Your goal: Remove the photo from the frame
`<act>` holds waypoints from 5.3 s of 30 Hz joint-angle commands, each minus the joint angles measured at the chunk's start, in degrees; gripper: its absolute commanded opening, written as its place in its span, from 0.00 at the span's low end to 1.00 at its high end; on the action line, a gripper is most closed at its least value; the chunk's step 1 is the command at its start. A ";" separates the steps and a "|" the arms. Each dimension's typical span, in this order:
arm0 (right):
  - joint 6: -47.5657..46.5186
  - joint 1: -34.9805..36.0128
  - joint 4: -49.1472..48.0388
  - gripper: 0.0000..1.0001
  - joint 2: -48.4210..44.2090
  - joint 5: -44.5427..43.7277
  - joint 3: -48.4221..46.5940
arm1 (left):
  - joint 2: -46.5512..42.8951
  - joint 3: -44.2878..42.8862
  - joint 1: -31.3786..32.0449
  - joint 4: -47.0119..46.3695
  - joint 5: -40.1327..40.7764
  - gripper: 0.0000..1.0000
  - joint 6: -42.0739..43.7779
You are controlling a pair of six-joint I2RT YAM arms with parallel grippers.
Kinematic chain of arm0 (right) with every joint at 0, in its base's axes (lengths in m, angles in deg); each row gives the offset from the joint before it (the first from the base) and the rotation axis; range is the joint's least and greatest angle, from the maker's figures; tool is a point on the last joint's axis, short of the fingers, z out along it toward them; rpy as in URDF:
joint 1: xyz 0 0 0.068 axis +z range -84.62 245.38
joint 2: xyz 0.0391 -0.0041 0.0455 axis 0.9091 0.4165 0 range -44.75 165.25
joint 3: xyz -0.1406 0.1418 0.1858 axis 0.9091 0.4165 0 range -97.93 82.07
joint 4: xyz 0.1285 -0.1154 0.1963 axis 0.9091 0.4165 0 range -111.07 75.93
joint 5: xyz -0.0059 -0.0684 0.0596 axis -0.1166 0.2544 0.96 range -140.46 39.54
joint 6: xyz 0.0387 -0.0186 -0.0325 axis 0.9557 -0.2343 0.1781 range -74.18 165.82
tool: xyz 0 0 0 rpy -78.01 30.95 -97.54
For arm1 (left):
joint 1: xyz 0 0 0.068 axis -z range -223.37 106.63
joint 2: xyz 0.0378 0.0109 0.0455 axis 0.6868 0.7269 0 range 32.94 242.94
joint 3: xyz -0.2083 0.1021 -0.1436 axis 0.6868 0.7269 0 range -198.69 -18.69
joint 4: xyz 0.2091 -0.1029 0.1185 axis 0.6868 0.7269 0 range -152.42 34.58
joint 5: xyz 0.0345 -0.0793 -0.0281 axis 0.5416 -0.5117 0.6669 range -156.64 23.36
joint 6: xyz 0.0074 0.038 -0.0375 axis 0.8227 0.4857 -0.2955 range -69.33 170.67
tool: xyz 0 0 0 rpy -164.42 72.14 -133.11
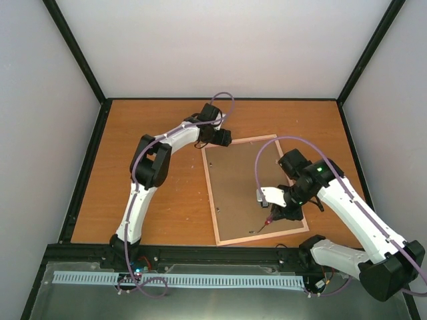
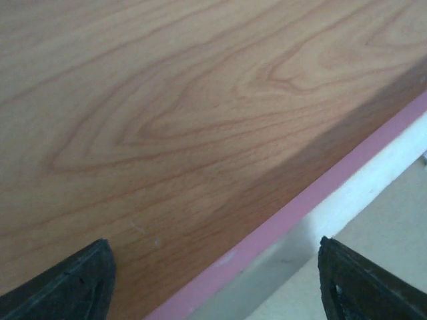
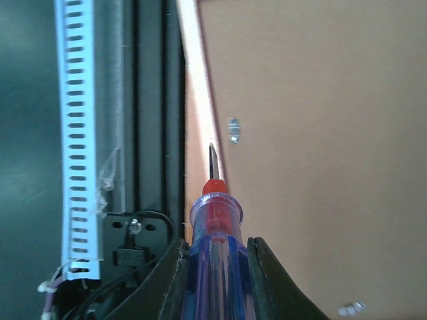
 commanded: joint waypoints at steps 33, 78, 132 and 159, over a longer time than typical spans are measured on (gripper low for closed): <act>11.56 6.60 -21.41 0.03 11.19 -28.60 -0.21 | -24.96 41.89 -3.53 -8.18 -10.27 0.65 -5.60; 13.53 1.85 -25.25 0.03 15.40 -27.64 -5.07 | -16.68 15.92 -13.96 -0.86 6.58 0.85 4.13; 21.63 -3.87 -23.53 0.03 18.35 -18.81 -23.96 | -64.90 67.79 0.59 2.29 11.75 0.71 -26.16; 43.72 10.28 -39.69 0.03 53.78 12.78 -40.17 | -66.70 80.83 -0.63 -13.16 9.36 0.37 -24.83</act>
